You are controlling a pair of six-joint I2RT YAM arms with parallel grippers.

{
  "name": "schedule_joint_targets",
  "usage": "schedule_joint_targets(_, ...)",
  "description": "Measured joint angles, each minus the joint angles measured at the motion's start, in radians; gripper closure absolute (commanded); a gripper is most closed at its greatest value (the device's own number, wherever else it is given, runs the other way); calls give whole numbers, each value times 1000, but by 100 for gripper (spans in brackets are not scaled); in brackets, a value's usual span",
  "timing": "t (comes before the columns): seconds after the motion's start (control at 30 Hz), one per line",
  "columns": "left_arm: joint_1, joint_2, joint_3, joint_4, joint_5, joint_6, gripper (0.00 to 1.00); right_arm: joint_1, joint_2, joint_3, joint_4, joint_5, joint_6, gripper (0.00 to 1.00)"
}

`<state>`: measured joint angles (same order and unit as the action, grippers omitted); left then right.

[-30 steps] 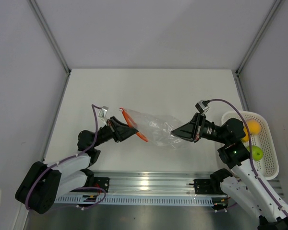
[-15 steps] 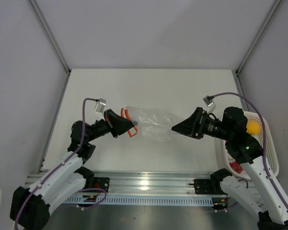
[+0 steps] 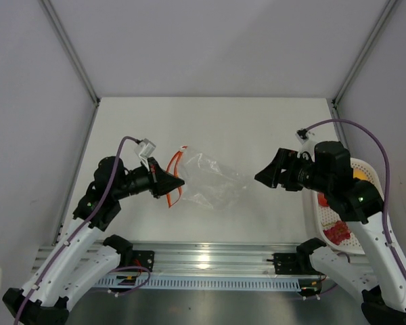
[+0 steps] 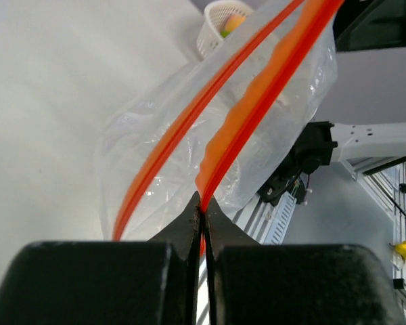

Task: Place the food in the zip-top bag and seal the zipper
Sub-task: Pick up the zipper food storage bag at the center of the board, then open the zipper of the food storage bag.

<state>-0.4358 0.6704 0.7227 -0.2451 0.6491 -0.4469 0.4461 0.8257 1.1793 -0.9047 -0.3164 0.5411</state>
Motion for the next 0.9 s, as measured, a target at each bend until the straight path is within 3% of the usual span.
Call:
schedule_joint_targets(0.2,-1,5,42,-179,-56,20,100,15,6,53,-31,31,-30,20)
schedule_joint_targets(0.4,-37,3,62,-227,-126,-9,99,98,34,92,-31,64,-6,25)
schedule_joint_targets(0.57,-106,11,72,-240,-239,-51,99,292,109,125,34,107,45,25)
schedule_joint_targets(0.77,-151,67,111,-253,-339,-78,100,600,341,307,92,289,62,27)
schedule_joint_targets(0.9,-192,82,114,-270,-396,-95,99,634,424,338,148,358,77,40)
